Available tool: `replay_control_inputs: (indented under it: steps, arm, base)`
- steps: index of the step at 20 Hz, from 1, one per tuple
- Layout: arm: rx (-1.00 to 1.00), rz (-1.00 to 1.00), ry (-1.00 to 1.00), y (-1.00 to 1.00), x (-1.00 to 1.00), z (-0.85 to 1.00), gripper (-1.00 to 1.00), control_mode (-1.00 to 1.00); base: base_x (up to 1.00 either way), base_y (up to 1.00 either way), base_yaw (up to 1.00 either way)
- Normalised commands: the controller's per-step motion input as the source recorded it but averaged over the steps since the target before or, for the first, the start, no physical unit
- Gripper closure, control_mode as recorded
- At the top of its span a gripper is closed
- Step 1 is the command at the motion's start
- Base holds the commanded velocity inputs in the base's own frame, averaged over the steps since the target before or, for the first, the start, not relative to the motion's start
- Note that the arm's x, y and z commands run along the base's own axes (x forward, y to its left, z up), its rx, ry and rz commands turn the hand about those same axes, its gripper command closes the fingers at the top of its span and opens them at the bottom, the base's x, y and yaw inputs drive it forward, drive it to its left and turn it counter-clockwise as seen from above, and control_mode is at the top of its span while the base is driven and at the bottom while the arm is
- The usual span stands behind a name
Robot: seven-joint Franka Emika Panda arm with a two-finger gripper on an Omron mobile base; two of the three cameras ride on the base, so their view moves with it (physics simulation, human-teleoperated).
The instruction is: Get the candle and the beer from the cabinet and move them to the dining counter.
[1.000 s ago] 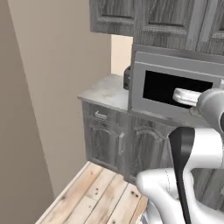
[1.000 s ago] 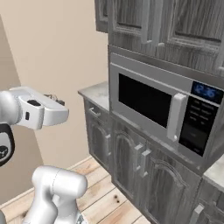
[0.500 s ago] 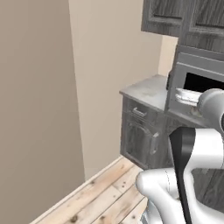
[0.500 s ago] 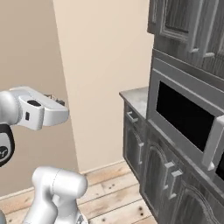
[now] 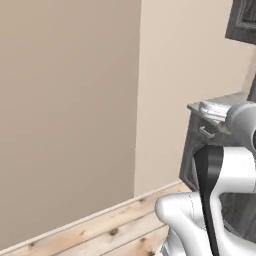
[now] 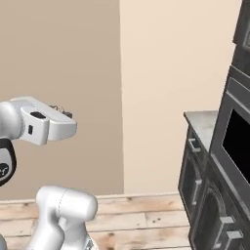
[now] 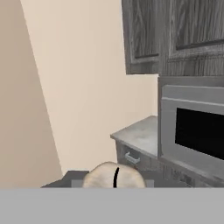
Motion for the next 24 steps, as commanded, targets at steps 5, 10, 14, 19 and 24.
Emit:
replay_control_inputs:
  steps: [5,10,14,19,24]
  arm:
    - [0.00,0.00,0.00,0.00,0.00,0.00,1.00,1.00]
    - [0.00,0.00,0.00,0.00,0.00,0.00,1.00,1.00]
    - [0.00,0.00,0.00,0.00,0.00,0.00,1.00,1.00]
    - [0.00,0.00,0.00,0.00,0.00,0.00,1.00,1.00]
    - [0.00,0.00,0.00,0.00,0.00,0.00,1.00,1.00]
  base:
    - [-0.10,0.29,0.55]
    - [-0.08,0.39,0.54]
    - [-0.13,0.53,0.52]
    - [-0.10,0.52,0.51]
    - [-0.05,0.57,0.49]
